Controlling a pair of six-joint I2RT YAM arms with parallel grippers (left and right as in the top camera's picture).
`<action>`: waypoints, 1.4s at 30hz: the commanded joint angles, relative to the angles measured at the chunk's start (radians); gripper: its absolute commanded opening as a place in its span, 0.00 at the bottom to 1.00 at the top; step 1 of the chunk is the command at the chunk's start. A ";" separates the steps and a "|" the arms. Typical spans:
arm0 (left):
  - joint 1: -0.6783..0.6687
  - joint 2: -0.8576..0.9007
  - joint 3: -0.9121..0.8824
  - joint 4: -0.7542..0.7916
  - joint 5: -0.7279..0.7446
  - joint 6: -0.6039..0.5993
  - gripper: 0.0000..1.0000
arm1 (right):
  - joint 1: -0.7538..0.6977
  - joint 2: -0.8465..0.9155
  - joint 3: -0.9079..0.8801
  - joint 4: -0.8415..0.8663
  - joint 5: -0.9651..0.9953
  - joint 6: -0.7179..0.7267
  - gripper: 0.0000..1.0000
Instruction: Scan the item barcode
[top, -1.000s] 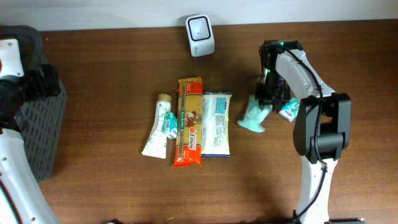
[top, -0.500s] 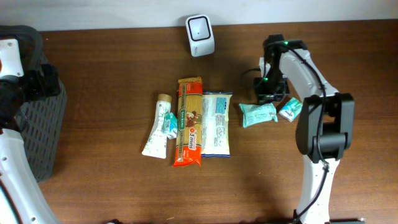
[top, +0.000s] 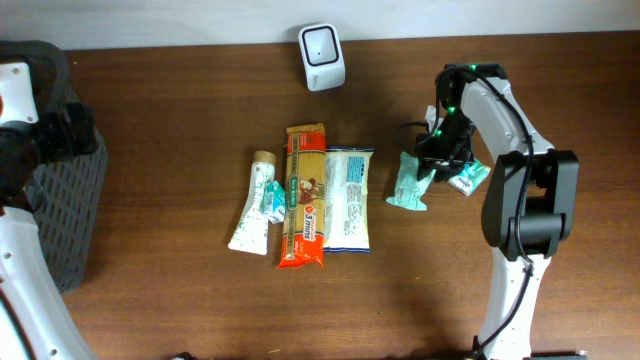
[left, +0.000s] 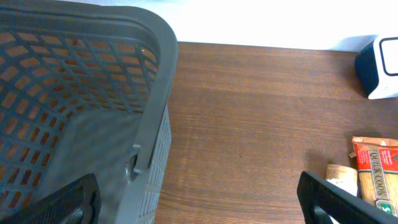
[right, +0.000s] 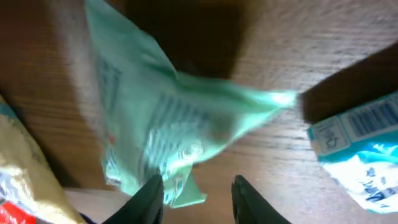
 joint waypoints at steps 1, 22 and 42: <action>0.003 -0.005 0.011 0.002 0.004 0.016 0.99 | -0.009 -0.028 0.068 -0.052 -0.071 -0.032 0.37; 0.003 -0.005 0.011 0.002 0.004 0.016 0.99 | -0.021 -0.290 -0.475 0.367 -0.217 -0.058 0.63; 0.003 -0.005 0.011 0.001 0.004 0.016 0.99 | -0.138 -0.263 -0.438 0.603 -0.263 -0.055 0.82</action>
